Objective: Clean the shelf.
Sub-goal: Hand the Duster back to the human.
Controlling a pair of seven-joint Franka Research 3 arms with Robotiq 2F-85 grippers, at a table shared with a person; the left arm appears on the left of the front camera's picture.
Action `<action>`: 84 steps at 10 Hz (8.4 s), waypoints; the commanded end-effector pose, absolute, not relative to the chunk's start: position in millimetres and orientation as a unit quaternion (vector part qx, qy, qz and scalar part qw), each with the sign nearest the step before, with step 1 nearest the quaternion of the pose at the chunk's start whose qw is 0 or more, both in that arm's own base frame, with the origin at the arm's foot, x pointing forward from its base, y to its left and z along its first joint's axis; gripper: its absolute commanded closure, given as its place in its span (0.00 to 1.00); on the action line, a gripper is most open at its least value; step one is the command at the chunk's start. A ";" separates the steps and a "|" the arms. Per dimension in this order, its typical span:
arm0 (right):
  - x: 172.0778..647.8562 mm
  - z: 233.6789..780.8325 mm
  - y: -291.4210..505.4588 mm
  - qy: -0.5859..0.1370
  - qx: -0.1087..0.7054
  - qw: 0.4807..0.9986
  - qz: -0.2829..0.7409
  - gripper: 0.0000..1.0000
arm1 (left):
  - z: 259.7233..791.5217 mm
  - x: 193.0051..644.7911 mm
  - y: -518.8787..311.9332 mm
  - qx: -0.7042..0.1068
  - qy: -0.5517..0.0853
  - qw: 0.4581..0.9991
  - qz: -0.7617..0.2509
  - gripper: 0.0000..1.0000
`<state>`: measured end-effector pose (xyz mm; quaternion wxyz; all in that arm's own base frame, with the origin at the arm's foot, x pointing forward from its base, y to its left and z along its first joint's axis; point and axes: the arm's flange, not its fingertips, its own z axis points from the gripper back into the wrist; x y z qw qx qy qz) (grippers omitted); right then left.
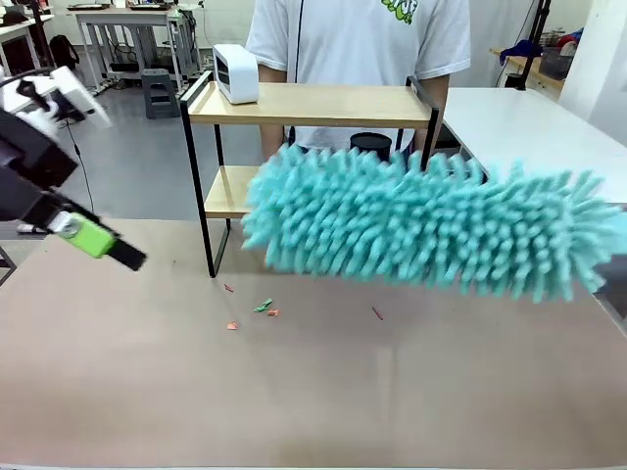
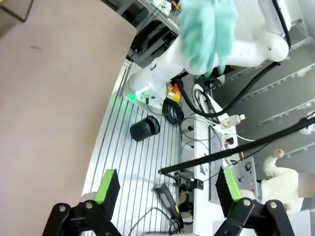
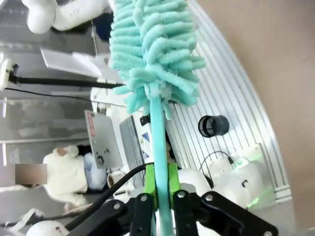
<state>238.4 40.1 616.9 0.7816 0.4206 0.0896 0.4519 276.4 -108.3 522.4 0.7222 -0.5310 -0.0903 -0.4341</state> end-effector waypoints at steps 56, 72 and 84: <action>361.4 423.4 -69.7 -0.072 0.605 0.792 -0.034 0.00 | 416.2 404.0 103.9 -0.574 -0.151 0.793 0.138 1.00; 361.4 423.4 -69.7 -0.072 0.605 0.792 -0.034 0.00 | 395.8 371.9 -3.1 -0.616 -0.068 0.784 0.022 0.00; 361.4 423.4 -69.7 -0.072 0.605 0.792 -0.034 0.00 | 377.7 373.8 -38.6 -0.619 -0.029 0.785 0.010 0.00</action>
